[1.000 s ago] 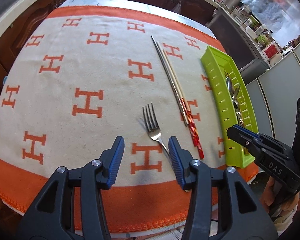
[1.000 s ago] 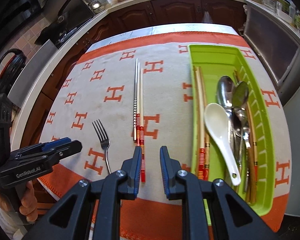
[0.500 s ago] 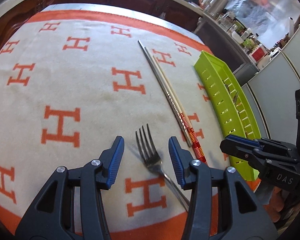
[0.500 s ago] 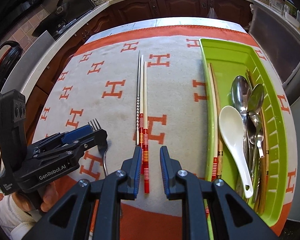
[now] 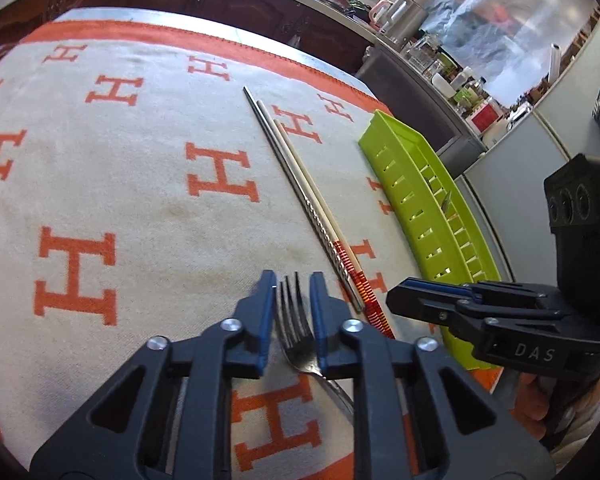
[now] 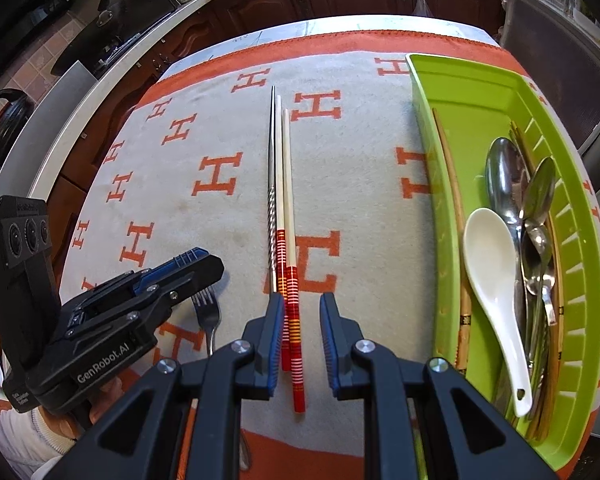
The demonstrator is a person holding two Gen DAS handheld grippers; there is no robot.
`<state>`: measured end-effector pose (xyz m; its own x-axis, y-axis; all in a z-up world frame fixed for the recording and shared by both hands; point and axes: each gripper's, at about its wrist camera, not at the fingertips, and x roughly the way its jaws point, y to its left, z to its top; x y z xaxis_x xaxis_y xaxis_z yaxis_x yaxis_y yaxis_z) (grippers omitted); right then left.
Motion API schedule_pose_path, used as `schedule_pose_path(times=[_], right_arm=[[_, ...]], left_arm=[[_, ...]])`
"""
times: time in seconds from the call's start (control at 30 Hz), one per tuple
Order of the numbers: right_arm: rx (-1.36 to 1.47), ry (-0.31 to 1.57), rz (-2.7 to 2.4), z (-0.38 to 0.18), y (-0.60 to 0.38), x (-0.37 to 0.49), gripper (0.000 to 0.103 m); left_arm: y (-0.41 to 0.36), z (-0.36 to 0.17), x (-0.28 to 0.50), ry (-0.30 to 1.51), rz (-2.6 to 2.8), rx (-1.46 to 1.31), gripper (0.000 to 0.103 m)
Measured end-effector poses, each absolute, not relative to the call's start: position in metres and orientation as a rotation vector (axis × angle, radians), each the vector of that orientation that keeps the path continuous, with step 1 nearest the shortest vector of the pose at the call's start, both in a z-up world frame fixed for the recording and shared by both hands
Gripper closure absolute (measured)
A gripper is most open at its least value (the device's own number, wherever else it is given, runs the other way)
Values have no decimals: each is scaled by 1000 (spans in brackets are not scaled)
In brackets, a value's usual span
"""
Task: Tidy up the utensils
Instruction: 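Grasp the fork with the left gripper while the right gripper grasps a red-banded wooden chopstick, then carry the fork and chopstick into the green tray and open both grippers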
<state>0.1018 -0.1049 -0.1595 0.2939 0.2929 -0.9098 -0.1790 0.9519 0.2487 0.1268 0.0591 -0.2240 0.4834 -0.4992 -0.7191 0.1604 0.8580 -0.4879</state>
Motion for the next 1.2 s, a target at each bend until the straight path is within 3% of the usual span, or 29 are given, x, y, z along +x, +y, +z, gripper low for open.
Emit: schedule_pose_path(times=[0.1,0.17,0.83,0.9,0.93,1.2], right_arm=[[104,1245,312,-164,-102,105,85],[96,1252,308,-166,-101,107,85],[-183,1170,253,-171,-64,123,85],[-195,1156,255,-171,-62,123,89],[-187,1155,262,-171,-63,123,98],[-14,1177,295,-163,-84,113,98]], left_arm=[[64,-228,128,991,-426,-424,95],[64,-230,128,994,-434,-435,103],[79,-207,121,983,-443,-429,103],[82,-202,119,976,-436,-428,103],[84,-199,118,974,-434,-428,103],[96,-167,104,947,-430,-399,103]])
